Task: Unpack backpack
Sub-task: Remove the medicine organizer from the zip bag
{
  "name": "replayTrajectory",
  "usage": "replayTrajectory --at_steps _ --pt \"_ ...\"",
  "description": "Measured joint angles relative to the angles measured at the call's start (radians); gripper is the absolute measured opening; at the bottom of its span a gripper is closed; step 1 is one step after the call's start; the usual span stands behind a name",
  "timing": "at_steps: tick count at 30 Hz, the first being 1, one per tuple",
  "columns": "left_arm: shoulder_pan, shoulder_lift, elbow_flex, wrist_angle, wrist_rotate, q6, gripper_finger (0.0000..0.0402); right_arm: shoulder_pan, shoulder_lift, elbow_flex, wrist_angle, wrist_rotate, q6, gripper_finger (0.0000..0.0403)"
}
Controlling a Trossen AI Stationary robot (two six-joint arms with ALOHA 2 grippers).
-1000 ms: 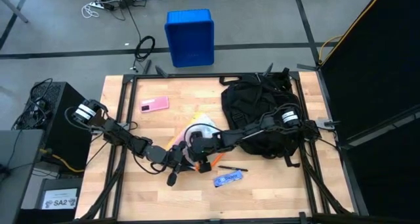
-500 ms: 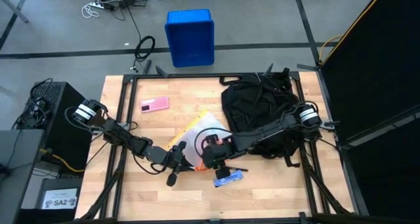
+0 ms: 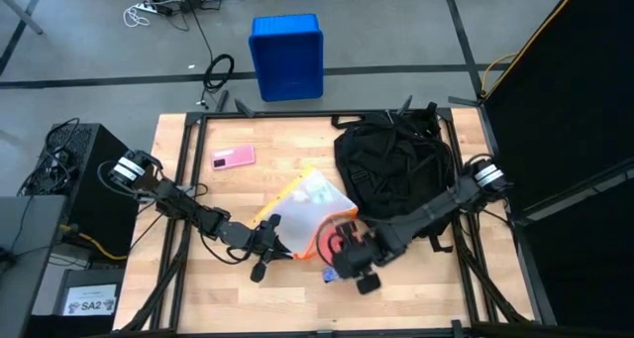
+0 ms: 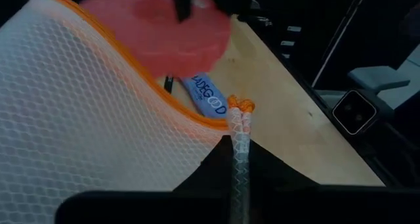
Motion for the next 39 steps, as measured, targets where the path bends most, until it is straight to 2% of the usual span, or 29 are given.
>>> replayTrajectory --at_steps 6,10,17,21,26,30,36,39 --pt "-0.005 0.0 0.0 -0.005 0.0 -0.002 0.0 0.082 -0.003 -0.088 0.052 0.002 0.077 0.0137" --pt "-0.007 0.0 0.0 -0.005 -0.013 -0.001 0.0 0.12 -0.035 -0.178 0.032 0.092 0.18 0.0137" --pt "-0.007 0.0 0.0 -0.005 -0.013 0.0 0.0 0.164 -0.255 -0.388 0.091 0.185 0.369 0.0137" --pt "-0.007 0.0 0.0 -0.006 -0.014 0.001 0.0 0.187 -0.396 -0.562 0.326 0.195 0.424 0.0137" --pt "-0.007 0.0 0.0 -0.005 -0.022 0.002 0.0 0.186 -0.435 -0.798 0.717 0.091 0.493 0.0137" --pt "-0.007 0.0 0.0 -0.005 -0.026 0.0 0.0 0.186 -0.426 -0.87 0.779 0.095 0.549 0.0142" --pt "-0.007 0.0 0.0 -0.005 -0.03 -0.003 0.0 0.153 -0.457 -0.823 0.778 0.075 0.545 0.0312" --pt "-0.007 0.0 0.0 -0.005 -0.03 -0.004 0.0 0.134 -0.46 -0.78 0.773 0.073 0.478 0.0359"
